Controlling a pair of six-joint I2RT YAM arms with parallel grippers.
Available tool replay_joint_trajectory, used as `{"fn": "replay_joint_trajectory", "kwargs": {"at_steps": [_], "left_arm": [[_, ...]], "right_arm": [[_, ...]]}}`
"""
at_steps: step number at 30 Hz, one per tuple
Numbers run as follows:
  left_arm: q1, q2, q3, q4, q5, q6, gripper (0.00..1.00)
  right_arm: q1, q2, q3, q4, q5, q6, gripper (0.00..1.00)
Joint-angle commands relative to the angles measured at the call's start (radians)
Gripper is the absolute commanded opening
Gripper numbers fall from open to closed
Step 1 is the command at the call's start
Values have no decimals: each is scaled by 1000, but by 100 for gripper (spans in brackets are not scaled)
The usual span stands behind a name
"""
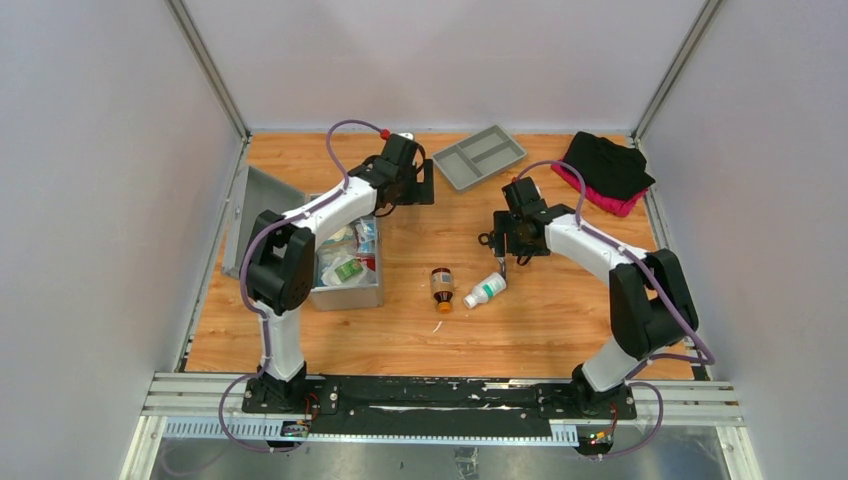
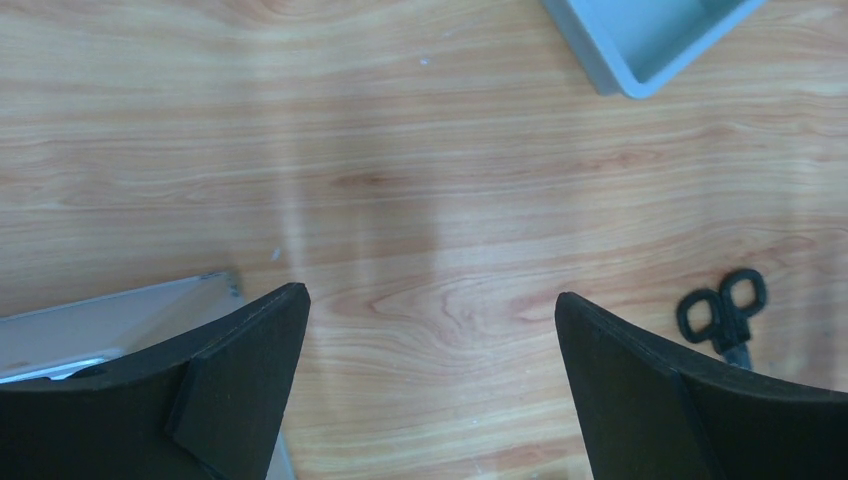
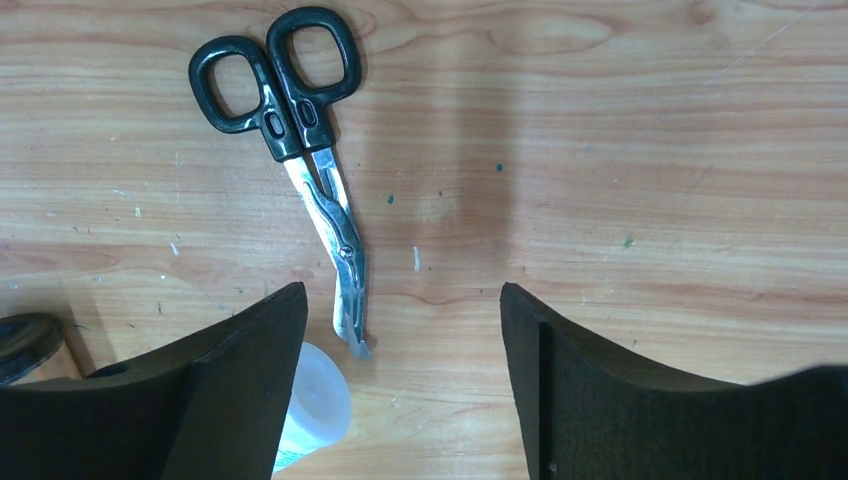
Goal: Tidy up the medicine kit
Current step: Adjust the medicine box at the center of the board.
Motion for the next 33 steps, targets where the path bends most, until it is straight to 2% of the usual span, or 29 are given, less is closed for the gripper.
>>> {"fn": "replay_joint_trajectory", "kwargs": {"at_steps": [1,5,7,10,11,15,18,21,25,33], "left_arm": [[-4,-65,-36,132,115,-32,100],[42,-27,-21,198,345,-80,100],[57,-33,-54,250,384,-89,100],[60,-62,-75,263,357,-62,100],[60,-62,-63,247,343,-51,100],[60,24,99,45,349,-20,100],[53,42,67,124,444,-45,99],[16,52,38,175,469,-62,92],[-41,89,25,195,457,-104,90],[-74,97,-74,322,414,-217,89]], "right_arm": [[-14,-86,-55,68,66,-10,77],[-59,-84,-50,28,-13,30,80],[-79,-67,-43,10,-63,29,83],[-93,-47,-44,15,-115,21,85],[-95,-35,-41,15,-129,22,88],[-95,7,-33,46,-239,20,93],[-94,43,-13,49,-259,22,94],[-92,82,14,30,-255,20,95],[-71,152,67,-22,-231,3,85],[-5,207,104,-111,-51,-20,71]]}}
